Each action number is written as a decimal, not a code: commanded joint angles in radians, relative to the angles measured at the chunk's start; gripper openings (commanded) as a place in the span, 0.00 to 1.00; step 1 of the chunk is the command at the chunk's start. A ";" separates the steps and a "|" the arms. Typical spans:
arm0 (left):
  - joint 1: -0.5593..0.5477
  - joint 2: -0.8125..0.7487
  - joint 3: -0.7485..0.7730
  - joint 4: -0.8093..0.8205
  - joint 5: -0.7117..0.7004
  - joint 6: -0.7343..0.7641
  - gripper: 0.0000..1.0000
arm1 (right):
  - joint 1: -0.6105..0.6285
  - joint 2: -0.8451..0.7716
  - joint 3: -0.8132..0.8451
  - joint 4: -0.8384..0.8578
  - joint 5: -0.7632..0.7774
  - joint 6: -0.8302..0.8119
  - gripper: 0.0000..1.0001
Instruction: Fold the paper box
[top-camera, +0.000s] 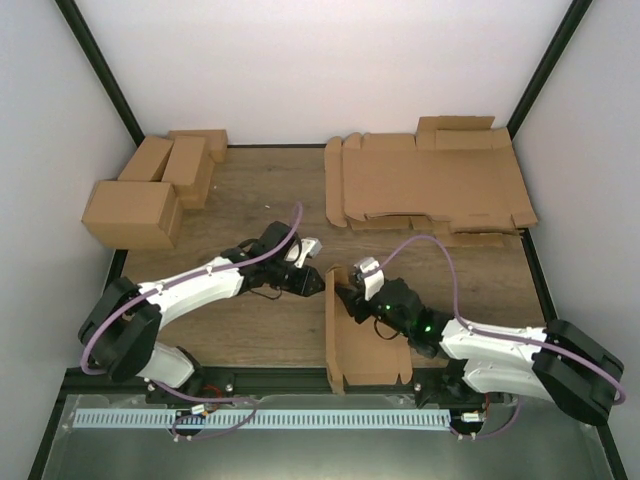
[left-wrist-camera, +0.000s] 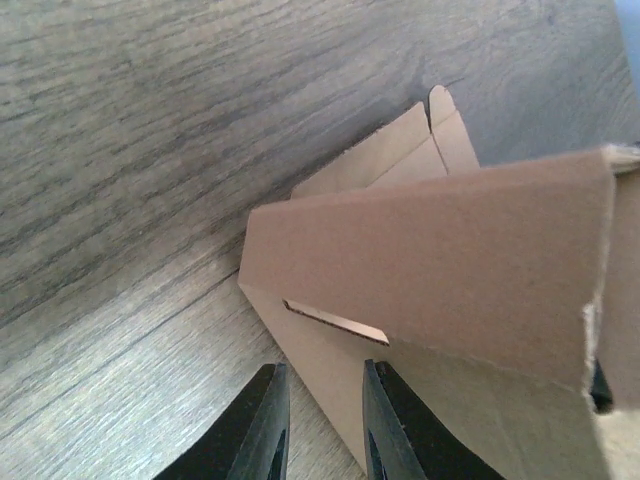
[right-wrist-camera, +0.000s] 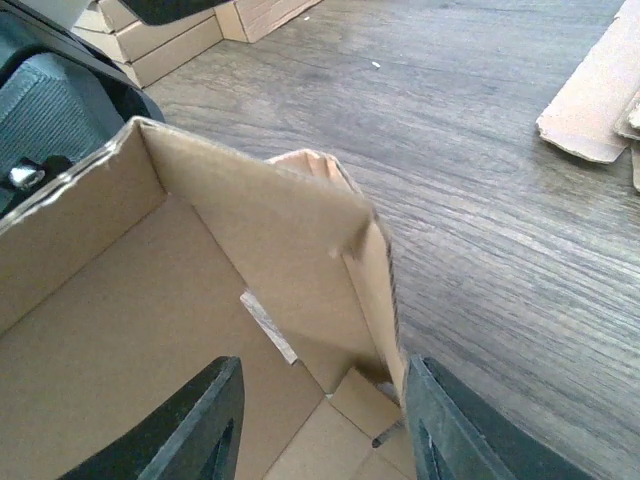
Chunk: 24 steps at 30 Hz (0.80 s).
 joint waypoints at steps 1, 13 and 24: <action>0.006 -0.002 -0.006 -0.020 -0.004 0.031 0.22 | -0.042 -0.036 -0.007 -0.079 -0.111 -0.006 0.46; 0.004 -0.228 -0.073 0.064 -0.001 -0.127 0.37 | -0.074 0.047 0.031 -0.074 -0.055 0.053 0.39; 0.002 -0.162 -0.062 0.008 -0.055 -0.093 0.43 | -0.293 -0.018 0.129 -0.240 -0.270 0.016 0.52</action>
